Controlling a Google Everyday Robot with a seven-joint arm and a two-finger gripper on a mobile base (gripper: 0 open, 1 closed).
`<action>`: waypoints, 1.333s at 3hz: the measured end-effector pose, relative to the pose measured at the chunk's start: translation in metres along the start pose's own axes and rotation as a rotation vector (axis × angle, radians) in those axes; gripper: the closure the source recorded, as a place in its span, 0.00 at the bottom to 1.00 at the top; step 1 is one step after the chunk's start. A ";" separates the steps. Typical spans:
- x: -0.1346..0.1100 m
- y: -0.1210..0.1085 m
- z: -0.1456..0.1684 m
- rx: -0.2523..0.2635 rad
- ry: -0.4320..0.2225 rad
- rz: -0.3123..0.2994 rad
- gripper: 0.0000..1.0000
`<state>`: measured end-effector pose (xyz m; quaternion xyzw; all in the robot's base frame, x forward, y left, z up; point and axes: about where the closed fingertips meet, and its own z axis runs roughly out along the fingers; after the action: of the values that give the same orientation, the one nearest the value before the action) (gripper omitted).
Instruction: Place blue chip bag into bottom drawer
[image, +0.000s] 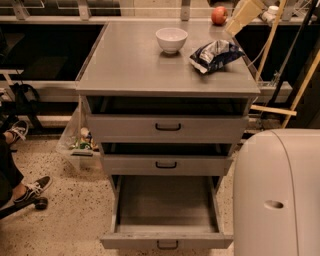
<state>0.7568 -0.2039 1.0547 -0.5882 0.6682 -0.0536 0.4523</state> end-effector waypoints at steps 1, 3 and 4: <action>0.013 -0.004 0.012 0.014 0.035 0.015 0.00; 0.051 -0.011 0.097 0.053 0.110 0.092 0.00; 0.073 0.004 0.127 0.011 0.162 0.093 0.00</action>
Offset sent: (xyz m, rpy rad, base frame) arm 0.1329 -0.0325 -0.0513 -0.0328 0.0159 -0.1860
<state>0.8460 -0.2049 0.9384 -0.5476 0.7290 -0.0837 0.4020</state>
